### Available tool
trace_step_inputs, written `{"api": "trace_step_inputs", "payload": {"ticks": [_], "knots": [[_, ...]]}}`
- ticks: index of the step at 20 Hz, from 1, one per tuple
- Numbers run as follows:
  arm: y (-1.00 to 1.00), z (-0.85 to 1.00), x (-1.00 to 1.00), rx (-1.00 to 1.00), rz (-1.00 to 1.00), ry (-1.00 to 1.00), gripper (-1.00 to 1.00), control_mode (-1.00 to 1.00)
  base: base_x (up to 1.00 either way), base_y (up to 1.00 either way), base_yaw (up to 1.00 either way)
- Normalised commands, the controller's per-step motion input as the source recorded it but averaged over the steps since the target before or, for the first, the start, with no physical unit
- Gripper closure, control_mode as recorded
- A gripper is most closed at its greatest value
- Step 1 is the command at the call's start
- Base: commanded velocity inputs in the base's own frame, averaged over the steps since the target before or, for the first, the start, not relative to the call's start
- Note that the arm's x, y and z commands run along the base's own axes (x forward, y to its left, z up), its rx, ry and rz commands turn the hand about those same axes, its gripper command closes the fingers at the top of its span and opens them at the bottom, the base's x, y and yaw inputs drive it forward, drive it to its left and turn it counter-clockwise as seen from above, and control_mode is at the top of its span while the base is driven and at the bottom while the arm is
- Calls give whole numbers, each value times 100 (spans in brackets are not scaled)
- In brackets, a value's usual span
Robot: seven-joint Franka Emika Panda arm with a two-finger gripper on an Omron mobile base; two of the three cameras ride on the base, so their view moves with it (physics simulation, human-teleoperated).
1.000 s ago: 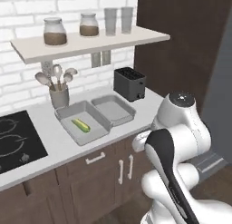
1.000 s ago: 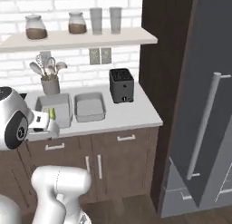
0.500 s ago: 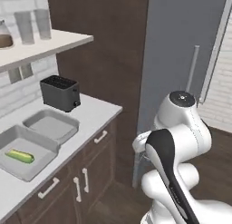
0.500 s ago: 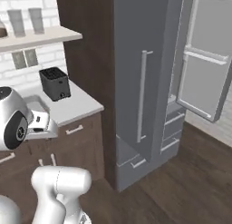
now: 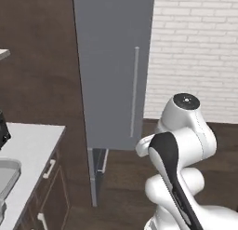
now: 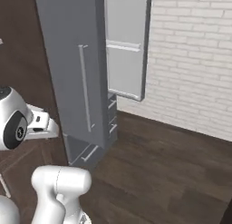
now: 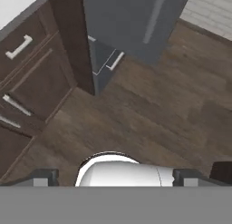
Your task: Place one corn and one chicken drumstick in each tupperware on the nearby counter, to pack two identical lunches.
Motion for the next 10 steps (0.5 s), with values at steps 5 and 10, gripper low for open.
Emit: {"api": "trace_step_inputs", "payload": {"ticks": [5,10], "knots": [[0,0,0,0,0,0,-100,100,40,-73,-51],[0,0,0,0,0,0,-100,100,38,-96,-26]]}}
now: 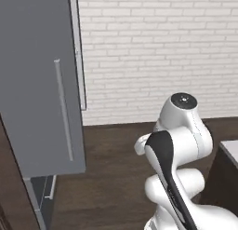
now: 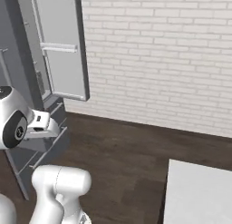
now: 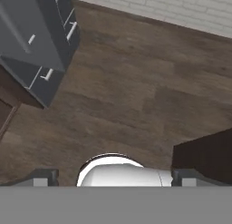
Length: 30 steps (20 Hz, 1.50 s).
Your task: Place one corn and one chicken drumstick in each tupperware on the nearby counter, to pack two identical lunches.
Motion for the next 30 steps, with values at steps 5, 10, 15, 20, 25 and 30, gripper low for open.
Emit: {"api": "trace_step_inputs", "payload": {"ticks": [5,10,15,20,25,30], "knots": [[0,0,0,0,0,0,-100,100,57,-49,-5],[0,0,0,0,0,0,-100,100,100,0,4],[0,0,0,0,0,0,-100,100,96,-2,16],[0,0,0,0,0,0,-100,100,14,-2,48],[0,0,0,0,0,0,-100,100,45,-9,55],[0,0,0,0,0,0,-100,100,100,-42,43]]}}
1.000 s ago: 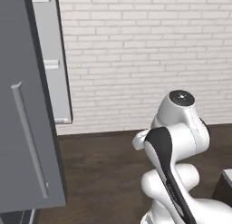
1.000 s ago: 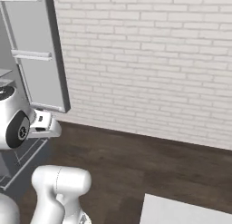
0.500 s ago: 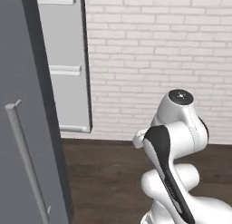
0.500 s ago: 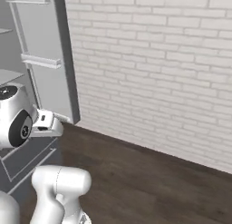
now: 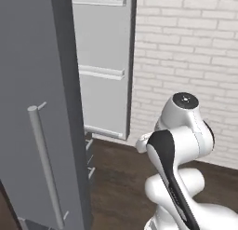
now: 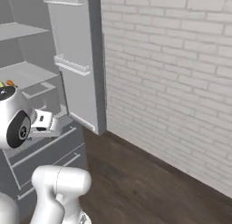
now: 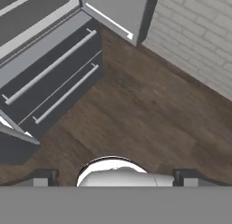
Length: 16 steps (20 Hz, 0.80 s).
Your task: Place one corn and one chicken drumstick in each tupperware on the nearby counter, to pack two identical lunches.
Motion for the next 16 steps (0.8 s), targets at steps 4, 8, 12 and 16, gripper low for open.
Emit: {"api": "trace_step_inputs", "payload": {"ticks": [4,8,12,16], "knots": [[0,0,0,0,0,0,-100,100,54,-52,33],[0,0,0,0,0,0,-100,100,1,-47,43],[0,0,0,0,0,0,-100,100,64,-51,45],[0,0,0,0,0,0,-100,100,100,-69,38]]}}
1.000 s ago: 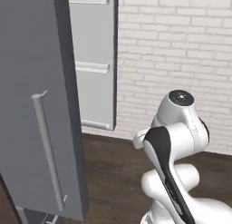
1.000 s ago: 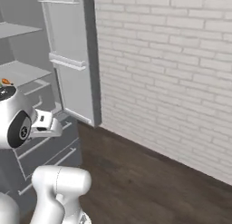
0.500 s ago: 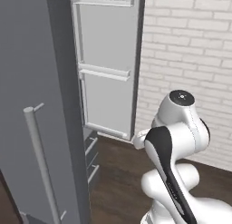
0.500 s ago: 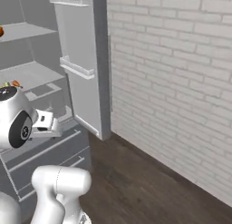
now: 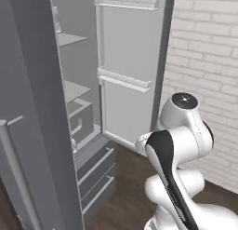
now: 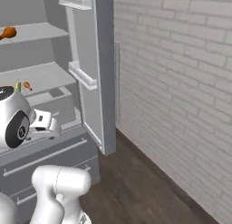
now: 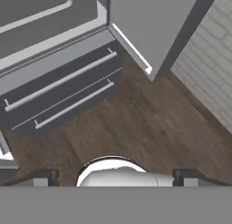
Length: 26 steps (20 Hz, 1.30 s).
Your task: Place one corn and one chicken drumstick in each tupperware on the nearby counter, to pack two identical lunches.
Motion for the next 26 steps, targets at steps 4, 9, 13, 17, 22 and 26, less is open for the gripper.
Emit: {"api": "trace_step_inputs", "payload": {"ticks": [4,9,13,17,22,26], "knots": [[0,0,0,0,0,0,-100,100,56,-65,32],[0,0,0,0,0,0,-100,100,11,-10,52],[0,0,0,0,0,0,-100,100,49,-4,56],[0,0,0,0,0,0,-100,100,86,-16,46],[0,0,0,0,0,0,-100,100,73,0,28],[0,0,0,0,0,0,-100,100,45,9,18]]}}
